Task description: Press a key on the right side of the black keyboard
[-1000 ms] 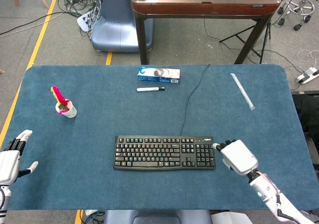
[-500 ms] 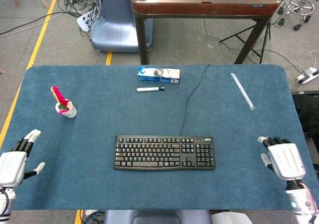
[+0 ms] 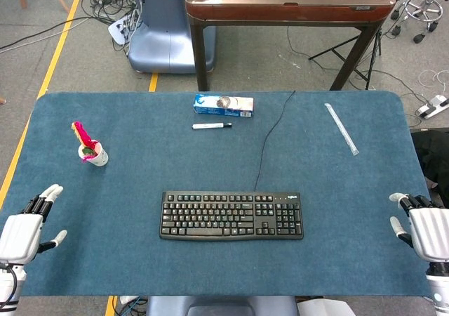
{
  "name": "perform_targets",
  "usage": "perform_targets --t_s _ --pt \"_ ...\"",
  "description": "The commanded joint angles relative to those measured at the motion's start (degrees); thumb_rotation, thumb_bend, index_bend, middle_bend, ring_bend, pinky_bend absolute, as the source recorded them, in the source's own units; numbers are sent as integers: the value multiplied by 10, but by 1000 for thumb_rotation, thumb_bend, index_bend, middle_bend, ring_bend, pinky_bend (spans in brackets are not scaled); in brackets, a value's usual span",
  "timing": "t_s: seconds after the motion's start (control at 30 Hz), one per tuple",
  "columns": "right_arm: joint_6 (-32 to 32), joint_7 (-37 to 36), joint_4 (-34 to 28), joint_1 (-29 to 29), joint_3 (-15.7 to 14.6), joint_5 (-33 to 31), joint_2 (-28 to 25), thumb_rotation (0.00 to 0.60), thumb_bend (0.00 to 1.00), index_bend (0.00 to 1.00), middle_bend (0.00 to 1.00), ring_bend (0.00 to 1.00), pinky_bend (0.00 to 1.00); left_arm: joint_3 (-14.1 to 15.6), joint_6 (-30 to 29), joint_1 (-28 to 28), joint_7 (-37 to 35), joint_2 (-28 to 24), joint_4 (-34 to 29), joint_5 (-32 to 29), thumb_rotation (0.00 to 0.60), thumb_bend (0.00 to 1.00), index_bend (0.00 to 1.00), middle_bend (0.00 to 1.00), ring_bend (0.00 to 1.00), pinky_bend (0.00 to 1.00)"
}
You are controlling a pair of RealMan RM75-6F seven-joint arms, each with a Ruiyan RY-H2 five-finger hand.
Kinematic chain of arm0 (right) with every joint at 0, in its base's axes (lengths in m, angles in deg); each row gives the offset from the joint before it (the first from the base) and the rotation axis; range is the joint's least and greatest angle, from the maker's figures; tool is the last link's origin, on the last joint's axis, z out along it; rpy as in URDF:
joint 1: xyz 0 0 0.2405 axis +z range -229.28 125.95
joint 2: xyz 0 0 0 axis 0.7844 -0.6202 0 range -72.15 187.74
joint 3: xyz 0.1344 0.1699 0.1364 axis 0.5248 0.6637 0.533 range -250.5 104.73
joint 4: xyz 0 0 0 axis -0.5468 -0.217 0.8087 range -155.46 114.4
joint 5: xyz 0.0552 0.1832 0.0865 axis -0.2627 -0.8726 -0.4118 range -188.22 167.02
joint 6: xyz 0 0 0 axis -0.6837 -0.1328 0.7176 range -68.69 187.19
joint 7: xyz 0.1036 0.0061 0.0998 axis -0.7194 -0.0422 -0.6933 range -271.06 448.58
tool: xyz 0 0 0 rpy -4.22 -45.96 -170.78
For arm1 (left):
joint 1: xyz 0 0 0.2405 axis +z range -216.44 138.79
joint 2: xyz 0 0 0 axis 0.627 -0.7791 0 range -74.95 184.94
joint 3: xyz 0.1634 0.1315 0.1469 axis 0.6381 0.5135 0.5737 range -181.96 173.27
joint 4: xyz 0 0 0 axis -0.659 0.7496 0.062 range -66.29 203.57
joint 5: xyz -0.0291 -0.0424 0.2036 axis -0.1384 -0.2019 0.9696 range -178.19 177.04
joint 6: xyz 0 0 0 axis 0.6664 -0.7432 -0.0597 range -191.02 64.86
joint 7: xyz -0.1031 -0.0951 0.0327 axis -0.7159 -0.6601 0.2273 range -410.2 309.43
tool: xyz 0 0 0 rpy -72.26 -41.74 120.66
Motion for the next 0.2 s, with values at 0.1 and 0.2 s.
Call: perform_targets --t_s 0.1,0.2 --pt "-16 -4 3 3 5 3 1 600 306 402 484 431 586 -1 -3 2 -5 -1 1 -3 600 168 121 135 171 458" --pt "-24 -7 4 2 7 1 2 600 306 402 484 432 586 0 -5 4 -8 -2 1 -4 600 168 121 135 171 458"
